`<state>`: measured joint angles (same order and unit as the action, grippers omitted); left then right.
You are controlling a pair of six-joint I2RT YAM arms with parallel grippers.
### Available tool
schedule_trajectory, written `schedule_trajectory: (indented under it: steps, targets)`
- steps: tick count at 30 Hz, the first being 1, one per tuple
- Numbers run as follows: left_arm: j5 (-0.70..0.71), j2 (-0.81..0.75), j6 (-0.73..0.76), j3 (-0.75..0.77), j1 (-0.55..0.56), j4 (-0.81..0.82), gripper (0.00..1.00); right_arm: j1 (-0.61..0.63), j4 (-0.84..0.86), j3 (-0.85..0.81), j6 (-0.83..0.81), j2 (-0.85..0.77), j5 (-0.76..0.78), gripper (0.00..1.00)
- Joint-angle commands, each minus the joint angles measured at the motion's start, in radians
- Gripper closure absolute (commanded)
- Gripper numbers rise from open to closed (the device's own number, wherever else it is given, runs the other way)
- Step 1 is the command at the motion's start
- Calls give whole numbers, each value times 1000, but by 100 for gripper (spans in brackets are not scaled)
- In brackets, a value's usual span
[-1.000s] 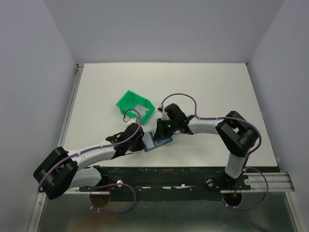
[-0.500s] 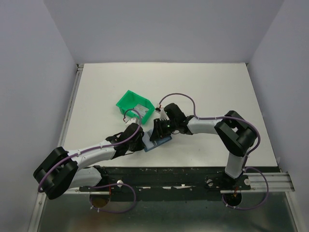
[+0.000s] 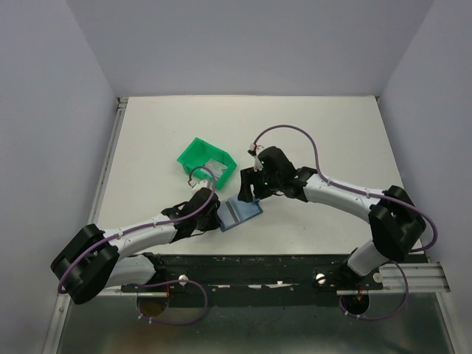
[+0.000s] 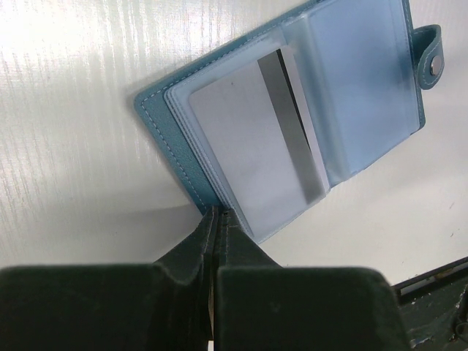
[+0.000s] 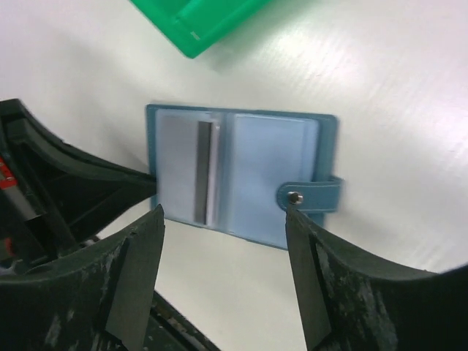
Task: Put the credit cards into the card holder
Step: Insert the credit card into the card holder, then close the card holder at the center of the board.
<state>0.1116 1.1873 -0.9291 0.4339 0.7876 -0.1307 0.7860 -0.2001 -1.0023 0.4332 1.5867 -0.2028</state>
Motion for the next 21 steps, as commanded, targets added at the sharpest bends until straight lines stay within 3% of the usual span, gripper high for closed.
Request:
schedule_trajectory:
  steps: [1, 6, 14, 21]
  targets:
    - [-13, 0, 3, -27, -1, -41, 96, 5, -183, -59, -80, -19, 261, 22]
    - [-13, 0, 4, -29, 1, -37, 96, 7, -295, -151, -123, 96, 269, 15]
    - [-15, -2, 1, -26, -1, -40, 96, 6, -288, -176, -120, 206, 247, 12]
    - [-13, -2, 4, -26, 1, -46, 96, 6, -282, -173, -100, 222, 301, 29]
